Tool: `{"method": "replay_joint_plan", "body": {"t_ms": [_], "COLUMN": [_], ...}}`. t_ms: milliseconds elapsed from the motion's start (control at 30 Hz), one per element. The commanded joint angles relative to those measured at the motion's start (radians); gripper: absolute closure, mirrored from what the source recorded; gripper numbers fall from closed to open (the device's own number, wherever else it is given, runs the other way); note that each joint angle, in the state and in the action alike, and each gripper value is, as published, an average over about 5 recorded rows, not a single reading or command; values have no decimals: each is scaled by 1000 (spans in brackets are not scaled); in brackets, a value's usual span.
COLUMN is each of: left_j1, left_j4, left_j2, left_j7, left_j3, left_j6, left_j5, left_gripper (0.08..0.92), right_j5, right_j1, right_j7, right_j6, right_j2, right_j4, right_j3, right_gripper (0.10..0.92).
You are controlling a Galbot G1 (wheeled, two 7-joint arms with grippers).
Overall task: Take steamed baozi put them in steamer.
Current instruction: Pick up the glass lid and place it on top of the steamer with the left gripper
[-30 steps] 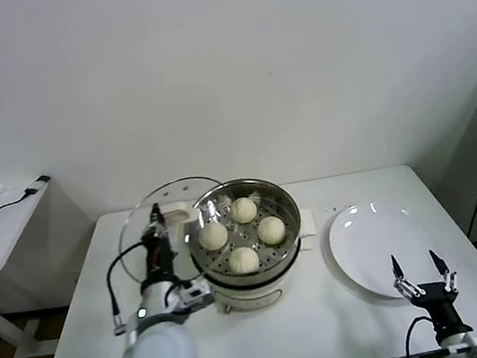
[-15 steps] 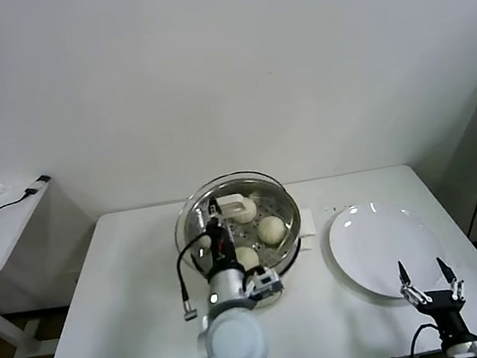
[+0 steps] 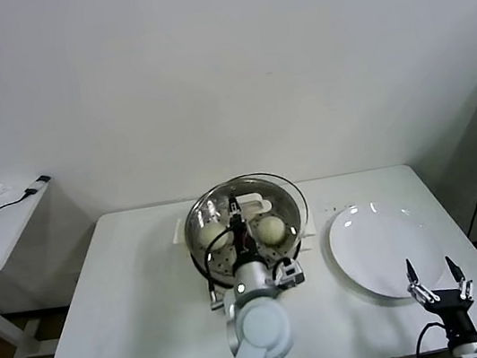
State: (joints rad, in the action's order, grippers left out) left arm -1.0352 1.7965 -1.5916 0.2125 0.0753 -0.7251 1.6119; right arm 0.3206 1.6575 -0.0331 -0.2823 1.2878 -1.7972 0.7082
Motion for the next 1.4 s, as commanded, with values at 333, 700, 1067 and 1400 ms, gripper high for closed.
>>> {"method": "replay_joint_plan", "body": {"t_ms": [333, 700, 1067, 1400], "left_j1": [10, 9, -2, -34], "left_j4": [-88, -96, -59, 100], "left_j2": [1, 16, 31, 82], "left_j7": [-28, -43, -42, -49], "left_j3": [-21, -35, -26, 7], "left_j6": [-4, 6, 26, 33], "left_j5": [23, 40, 10, -163], "left_gripper": [858, 858, 828, 544], "right_j5": [-12, -27, -33, -18], "right_j1": [-13, -13, -16, -27], "right_j7": [-2, 1, 5, 16], "right_j6": [-25, -51, -42, 7], "right_j2": [11, 15, 18, 15], "right_j4": [8, 23, 19, -1], "right_j3": [3, 2, -4, -15], "right_gripper": [203, 203, 203, 203]}}
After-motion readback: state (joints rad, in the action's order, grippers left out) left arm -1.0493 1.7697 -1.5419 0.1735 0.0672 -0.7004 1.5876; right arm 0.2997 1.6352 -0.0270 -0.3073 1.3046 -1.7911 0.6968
